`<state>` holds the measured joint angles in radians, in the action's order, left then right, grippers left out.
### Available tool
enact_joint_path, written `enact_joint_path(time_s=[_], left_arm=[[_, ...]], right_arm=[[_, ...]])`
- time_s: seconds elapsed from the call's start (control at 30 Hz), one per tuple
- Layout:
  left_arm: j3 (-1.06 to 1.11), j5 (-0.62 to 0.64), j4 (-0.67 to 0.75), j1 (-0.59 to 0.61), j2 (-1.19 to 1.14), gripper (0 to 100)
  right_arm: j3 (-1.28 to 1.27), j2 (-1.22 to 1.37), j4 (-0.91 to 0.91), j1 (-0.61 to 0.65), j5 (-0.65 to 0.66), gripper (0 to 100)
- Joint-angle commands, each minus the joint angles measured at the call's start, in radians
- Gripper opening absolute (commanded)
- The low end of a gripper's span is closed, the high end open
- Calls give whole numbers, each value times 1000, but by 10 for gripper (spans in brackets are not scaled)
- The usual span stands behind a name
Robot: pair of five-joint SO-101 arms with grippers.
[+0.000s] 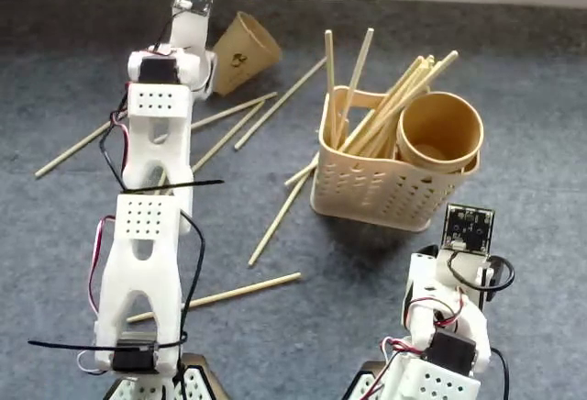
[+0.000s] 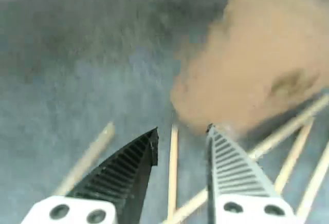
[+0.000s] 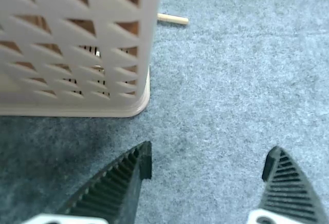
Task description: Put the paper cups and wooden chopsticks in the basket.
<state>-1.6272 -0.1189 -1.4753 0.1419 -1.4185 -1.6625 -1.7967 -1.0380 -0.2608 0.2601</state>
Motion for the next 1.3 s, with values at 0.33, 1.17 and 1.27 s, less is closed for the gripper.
enact_joint_path(time_s=[0.33, 1.17, 1.27], left_arm=[[-41, -86, -198, 285, 305, 126], [163, -77, 571, -228, 36, 125], [39, -74, 213, -199, 61, 123]], right_arm=[[-101, -5, 22, 8, 15, 336], [-101, -5, 22, 8, 15, 336], [-101, -5, 24, 8, 15, 336]])
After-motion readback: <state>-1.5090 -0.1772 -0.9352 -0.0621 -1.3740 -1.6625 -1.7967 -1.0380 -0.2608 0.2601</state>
